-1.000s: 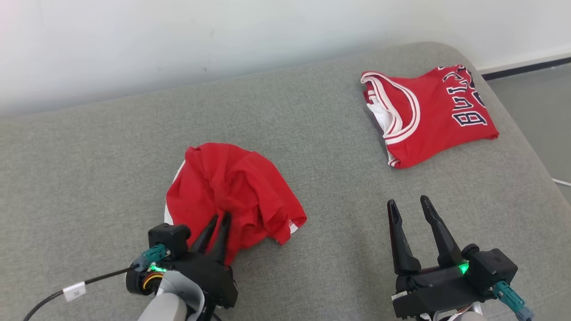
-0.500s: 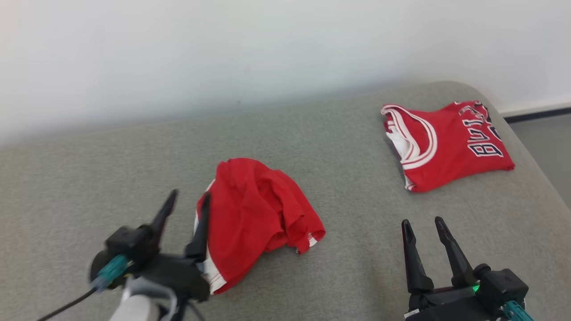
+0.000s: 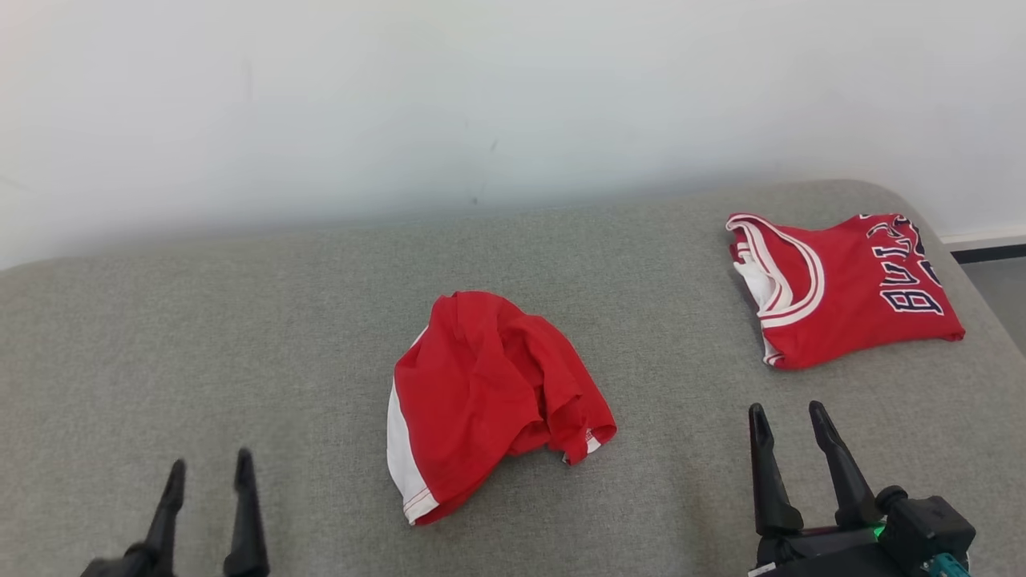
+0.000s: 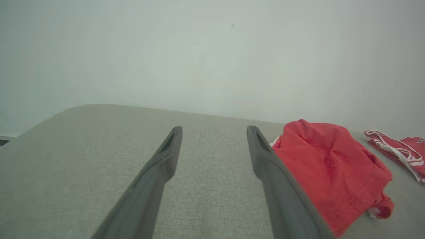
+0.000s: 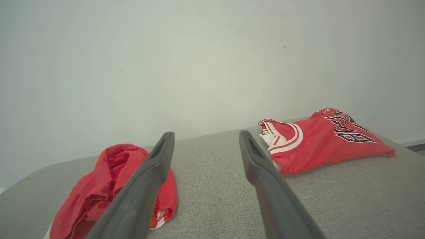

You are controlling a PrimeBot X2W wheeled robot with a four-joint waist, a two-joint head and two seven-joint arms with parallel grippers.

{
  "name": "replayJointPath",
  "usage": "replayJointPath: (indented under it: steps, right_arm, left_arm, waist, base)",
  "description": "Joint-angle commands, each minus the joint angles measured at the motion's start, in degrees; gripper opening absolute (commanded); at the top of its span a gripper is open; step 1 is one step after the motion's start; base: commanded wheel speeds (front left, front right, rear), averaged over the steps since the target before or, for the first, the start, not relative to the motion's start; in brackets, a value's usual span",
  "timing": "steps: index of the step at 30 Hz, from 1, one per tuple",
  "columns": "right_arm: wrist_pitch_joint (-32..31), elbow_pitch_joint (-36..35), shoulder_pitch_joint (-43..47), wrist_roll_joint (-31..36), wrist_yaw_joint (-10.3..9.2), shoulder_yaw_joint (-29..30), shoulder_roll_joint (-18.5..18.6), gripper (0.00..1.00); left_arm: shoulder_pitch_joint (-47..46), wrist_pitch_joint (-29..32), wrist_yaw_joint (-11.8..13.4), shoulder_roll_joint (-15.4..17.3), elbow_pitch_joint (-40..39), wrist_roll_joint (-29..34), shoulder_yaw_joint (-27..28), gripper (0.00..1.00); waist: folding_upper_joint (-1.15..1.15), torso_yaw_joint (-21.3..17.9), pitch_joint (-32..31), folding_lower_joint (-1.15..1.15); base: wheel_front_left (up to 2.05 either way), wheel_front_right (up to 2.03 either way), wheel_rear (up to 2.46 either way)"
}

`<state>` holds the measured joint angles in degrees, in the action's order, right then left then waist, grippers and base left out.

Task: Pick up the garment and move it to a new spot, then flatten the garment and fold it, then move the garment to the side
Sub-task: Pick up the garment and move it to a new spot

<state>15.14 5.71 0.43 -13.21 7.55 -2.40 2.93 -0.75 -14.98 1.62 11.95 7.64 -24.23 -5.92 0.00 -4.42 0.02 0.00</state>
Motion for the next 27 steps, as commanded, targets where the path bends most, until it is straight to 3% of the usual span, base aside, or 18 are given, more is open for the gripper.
replayJointPath:
  steps: [1,7,12,19,27]
  right_arm:
    - [0.07,-0.03,0.72,-0.18,-0.09,0.32,-0.09,1.0]
    - [0.07,0.42,1.94,-0.09,-0.09,2.15,-0.09,1.0]
    - [0.07,1.18,2.26,0.22,-0.09,2.22,-0.08,1.0]
    - [0.07,1.92,2.73,-0.21,-0.1,1.65,-0.07,1.0]
    - [0.07,2.56,3.31,-0.23,-0.1,1.87,-0.07,1.0]
  left_arm:
    - [1.8,-0.14,0.3,-0.43,-0.88,1.18,1.12,1.0]
    - [6.71,-0.12,-1.93,-4.71,-4.3,5.44,6.04,1.0]
    - [7.53,-0.12,-4.35,-6.28,-4.25,10.05,8.26,1.0]
    - [8.09,-0.14,-7.61,-7.45,-2.91,13.41,10.12,1.0]
    - [8.11,-0.13,-8.8,-8.33,-1.08,14.14,11.38,1.0]
  waist:
    - [0.0,0.3,-0.08,0.0]
    - [0.0,2.09,-0.41,0.0]
    - [0.0,2.92,-0.44,0.0]
    - [0.0,2.74,-0.72,0.0]
    - [0.0,3.23,-1.12,0.0]
  base:
    - [0.0,0.0,0.0]
    - [0.0,0.0,0.0]
    - [0.0,0.0,0.0]
    - [0.0,0.0,0.0]
    - [0.0,0.0,0.0]
